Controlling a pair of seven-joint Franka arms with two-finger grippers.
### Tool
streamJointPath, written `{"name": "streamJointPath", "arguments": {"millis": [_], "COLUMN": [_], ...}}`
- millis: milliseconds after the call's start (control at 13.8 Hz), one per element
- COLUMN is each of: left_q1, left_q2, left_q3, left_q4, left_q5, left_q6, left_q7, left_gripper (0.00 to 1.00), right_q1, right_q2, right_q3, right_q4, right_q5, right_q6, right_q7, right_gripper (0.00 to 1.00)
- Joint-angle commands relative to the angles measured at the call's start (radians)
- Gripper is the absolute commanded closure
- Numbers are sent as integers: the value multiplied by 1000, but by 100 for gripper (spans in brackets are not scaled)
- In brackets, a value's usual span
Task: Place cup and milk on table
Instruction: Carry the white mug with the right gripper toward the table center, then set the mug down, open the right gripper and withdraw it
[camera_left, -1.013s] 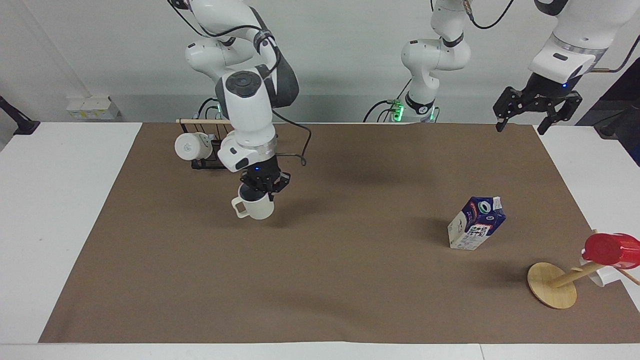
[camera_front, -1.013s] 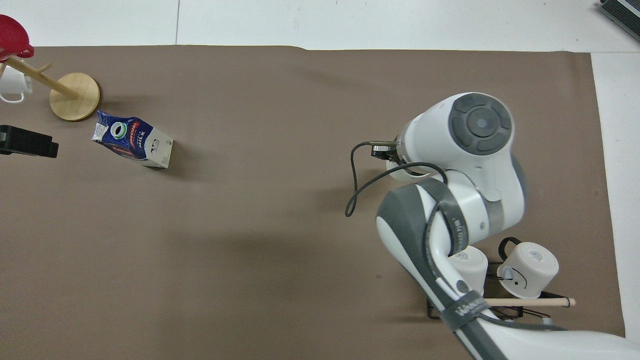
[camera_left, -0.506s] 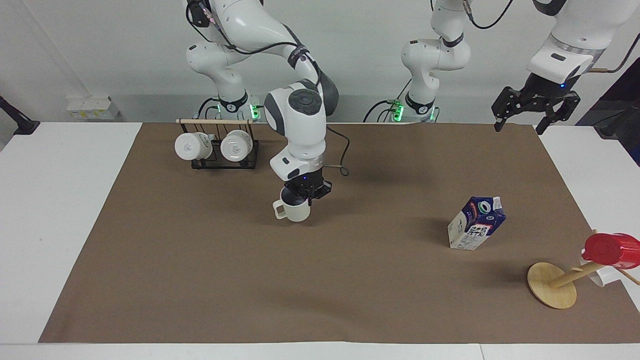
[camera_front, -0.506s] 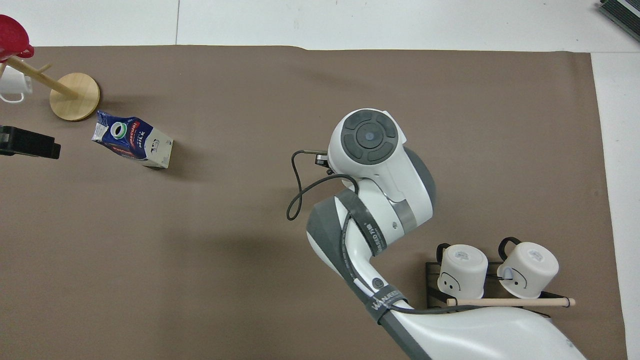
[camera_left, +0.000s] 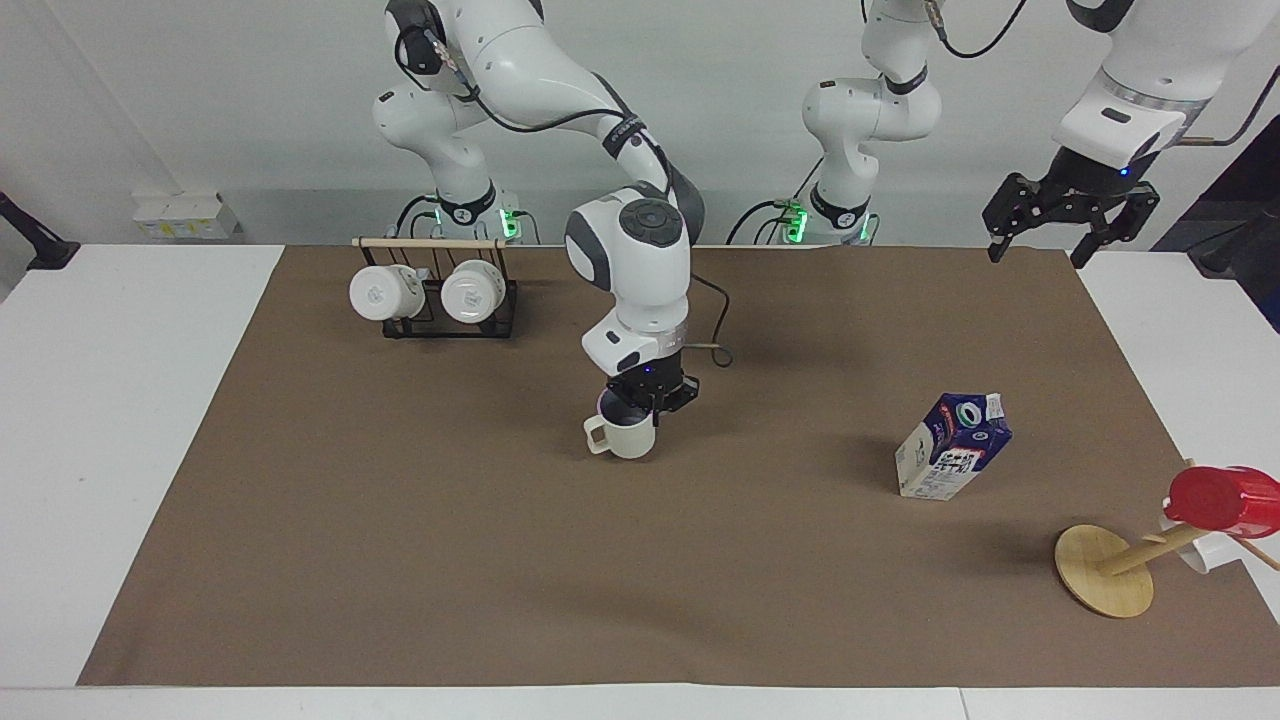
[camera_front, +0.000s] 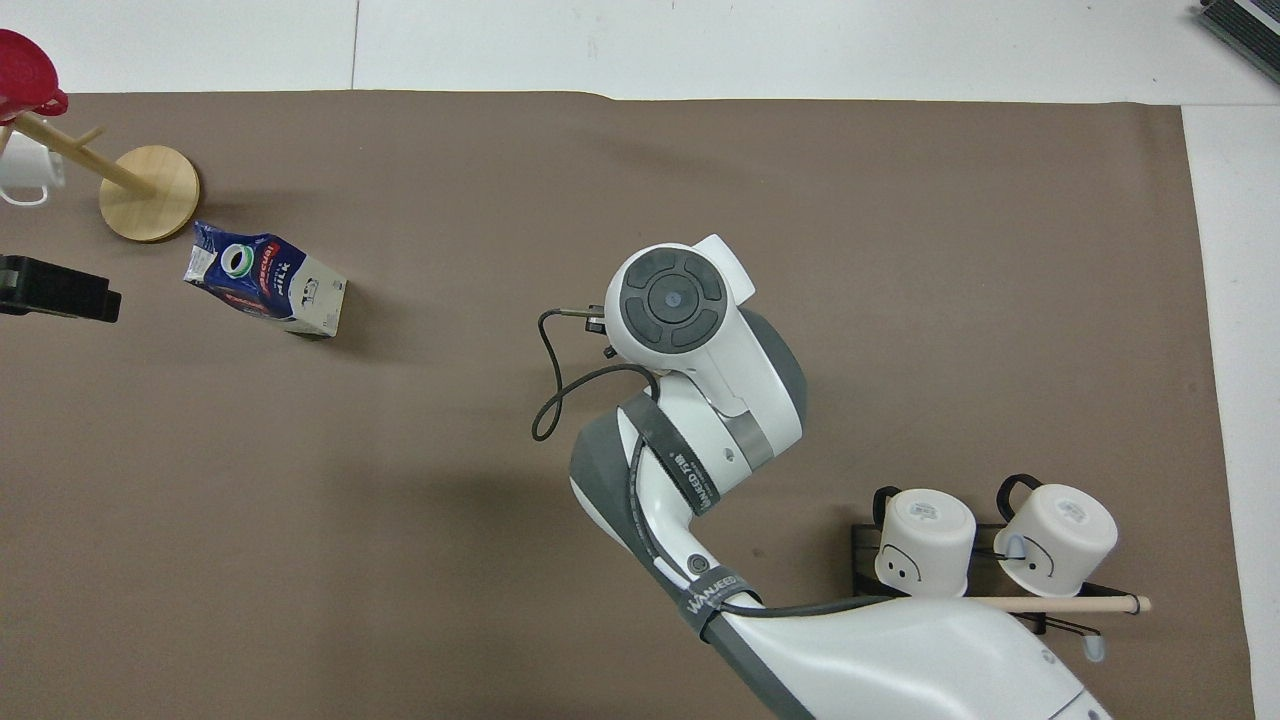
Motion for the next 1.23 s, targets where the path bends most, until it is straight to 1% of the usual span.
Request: {"name": "streamJointPath", "arguments": {"millis": [0, 72, 651, 723, 796, 1013, 1157], "left_q1": [16, 16, 18, 18, 18, 18, 18], "left_q2": [-23, -23, -21, -20, -20, -20, -18], "left_q3": [-7, -7, -7, -7, -7, -7, -7], "left_q4": [-26, -26, -26, -26, -26, -26, -26], "left_q5": [-14, -14, -14, -14, -14, -15, -15], "left_q6": [-1, 0, 18, 28, 34, 35, 40], "left_q7": [15, 16, 15, 12, 12, 12, 10], "left_gripper": [0, 0, 0, 0, 0, 0, 0], "right_q1": [14, 28, 31, 32, 35, 23, -7], "right_q2": [29, 32, 24, 24, 15, -66, -130], "right_q3": [1, 1, 1, 1, 1, 0, -2], "right_q4": [12, 11, -34, -31, -31, -28, -31], "right_q5": [-16, -16, -25, -25, -25, -22, -5], "right_q6": [29, 41, 43, 31, 20, -58, -118], "right_q7": [21, 20, -30, -27, -23, -34, -65], "right_gripper": [100, 100, 100, 48, 0, 0, 0]}}
